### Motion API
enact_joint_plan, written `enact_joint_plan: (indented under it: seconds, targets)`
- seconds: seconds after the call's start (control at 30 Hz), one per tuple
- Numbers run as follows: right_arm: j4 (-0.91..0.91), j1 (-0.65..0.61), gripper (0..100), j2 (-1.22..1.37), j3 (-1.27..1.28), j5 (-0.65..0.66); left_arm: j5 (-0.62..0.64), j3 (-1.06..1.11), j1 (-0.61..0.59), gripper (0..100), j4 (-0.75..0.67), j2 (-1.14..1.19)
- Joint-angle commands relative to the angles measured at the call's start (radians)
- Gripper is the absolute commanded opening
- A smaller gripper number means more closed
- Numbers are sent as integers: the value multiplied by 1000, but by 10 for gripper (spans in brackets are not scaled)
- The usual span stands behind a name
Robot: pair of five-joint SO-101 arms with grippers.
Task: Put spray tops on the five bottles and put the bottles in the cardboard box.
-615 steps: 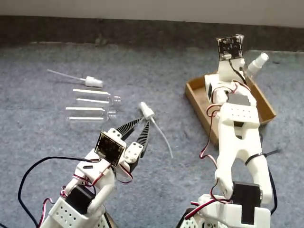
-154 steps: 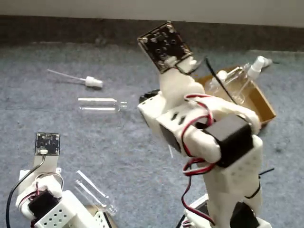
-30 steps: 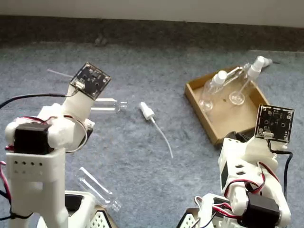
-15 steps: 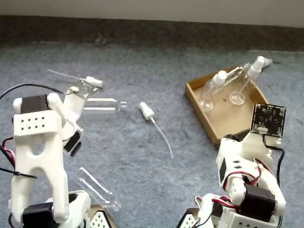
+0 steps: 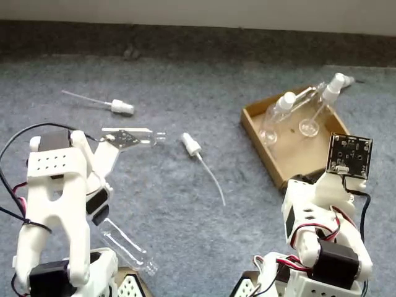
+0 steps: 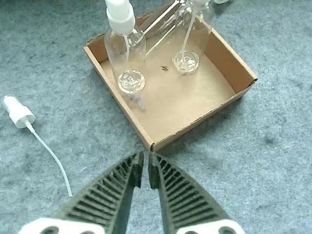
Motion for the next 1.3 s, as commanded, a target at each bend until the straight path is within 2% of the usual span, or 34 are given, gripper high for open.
enact_joint_plan:
  seconds: [0.0, 0.33, 0.63, 0.8, 1.27]
  targets:
    - [-27, 12, 7, -4, -4, 12, -12, 21, -13, 5, 12, -1]
    - [-24, 12, 7, -4, -4, 12, -97, 99, 7, 5, 12, 1]
    - [-19, 12, 7, -4, -4, 12, -92, 99, 321, 5, 9, 1]
    - [-19, 12, 7, -4, -1, 12, -92, 94, 423, 5, 6, 1]
    - [-27, 12, 7, -5, 50, 12, -94, 102, 446, 5, -137, 1]
